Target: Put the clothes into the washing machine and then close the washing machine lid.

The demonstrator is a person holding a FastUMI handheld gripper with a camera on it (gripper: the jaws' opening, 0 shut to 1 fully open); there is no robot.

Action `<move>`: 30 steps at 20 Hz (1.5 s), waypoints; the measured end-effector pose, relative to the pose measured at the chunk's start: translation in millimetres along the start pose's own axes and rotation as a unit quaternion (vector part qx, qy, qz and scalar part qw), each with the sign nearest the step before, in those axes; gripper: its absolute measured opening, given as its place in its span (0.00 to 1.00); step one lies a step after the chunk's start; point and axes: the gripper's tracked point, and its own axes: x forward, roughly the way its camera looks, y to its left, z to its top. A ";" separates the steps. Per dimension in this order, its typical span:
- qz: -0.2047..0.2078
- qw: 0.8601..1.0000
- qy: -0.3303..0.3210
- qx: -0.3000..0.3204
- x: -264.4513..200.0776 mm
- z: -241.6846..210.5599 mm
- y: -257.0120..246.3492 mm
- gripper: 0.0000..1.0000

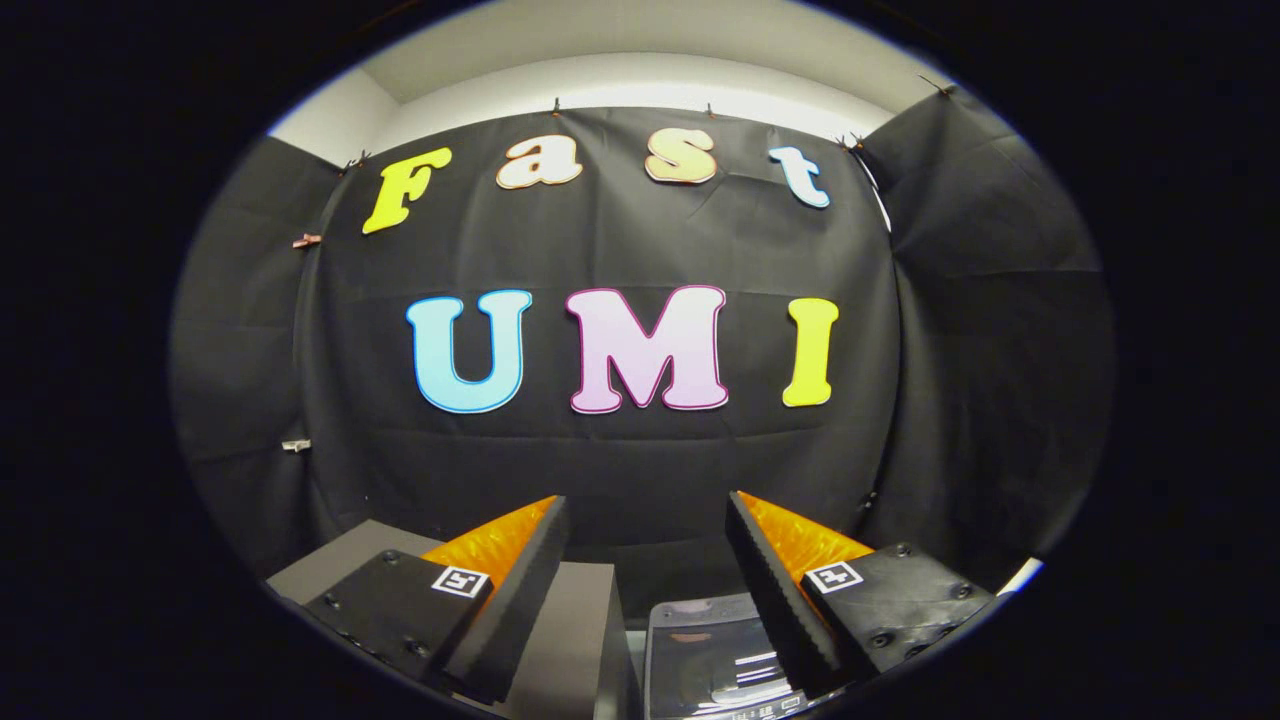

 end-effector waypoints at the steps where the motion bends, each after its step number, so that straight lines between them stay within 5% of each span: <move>1: 0.001 1.000 -0.003 0.006 -0.2 2.8 2.4 0.99; 30: 0.031 0.999 -0.020 0.023 -2.7 23.4 12.2 0.99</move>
